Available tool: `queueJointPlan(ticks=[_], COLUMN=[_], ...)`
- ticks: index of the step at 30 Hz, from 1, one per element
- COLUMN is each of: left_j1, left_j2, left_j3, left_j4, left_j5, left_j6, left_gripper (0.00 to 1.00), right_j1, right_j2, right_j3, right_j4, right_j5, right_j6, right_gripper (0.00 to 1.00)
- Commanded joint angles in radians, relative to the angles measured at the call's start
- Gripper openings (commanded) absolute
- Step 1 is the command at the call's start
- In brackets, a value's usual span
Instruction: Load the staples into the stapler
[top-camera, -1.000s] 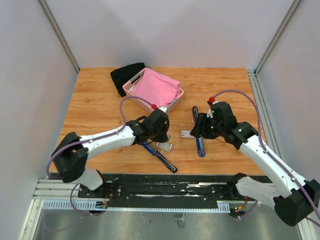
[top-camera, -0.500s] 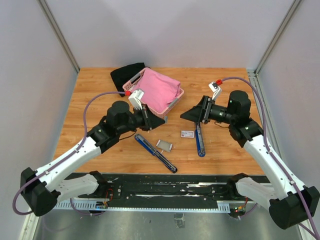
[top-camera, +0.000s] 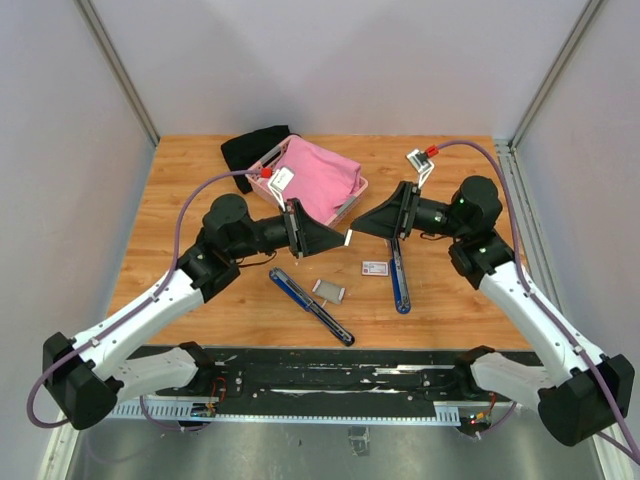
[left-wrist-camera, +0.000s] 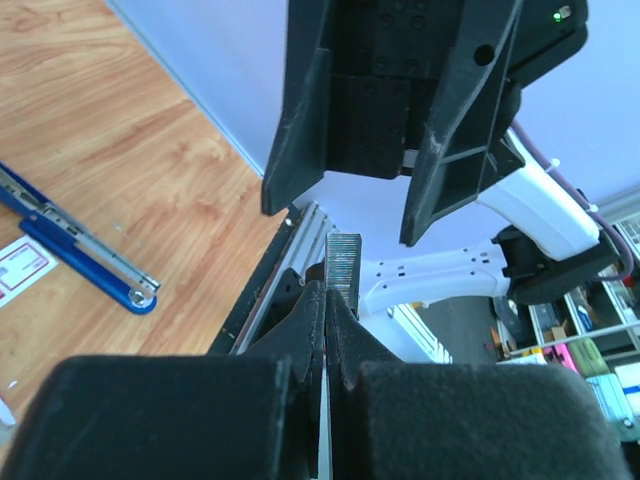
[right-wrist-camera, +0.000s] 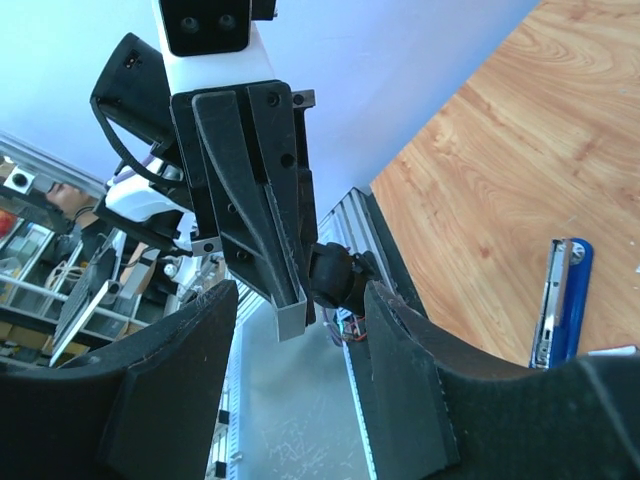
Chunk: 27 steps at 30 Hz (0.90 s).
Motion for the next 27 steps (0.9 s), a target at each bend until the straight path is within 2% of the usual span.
queueJointPlan(ticks=[1,5,14,27], left_j1=[0.005,0.006,0.011,0.017], left_j2=[0.022,0.036,0.039,0.017], left_j3=[0.051,0.076,0.082,0.068], left_j4=[0.086,0.087,0.103,0.141], left_j5=[0.082,0.091,0.060,0.030], left_j6=[-0.013,-0.005,-0.015,-0.039], left_gripper=[0.00,0.00,0.00,0.00], right_j1=[0.029,0.040,0.040,0.039], right_j2=[0.029,0.054,0.101,0.096], right_j3=[0.045,0.046,0.024,0.006], right_j4=[0.122,0.183,0.458,0.426], right_j5=[-0.069,-0.094,-0.122,-0.115], right_j6=[0.050,0.079,0.266,0.248], right_gripper=[0.55,0.51,0.36,0.33])
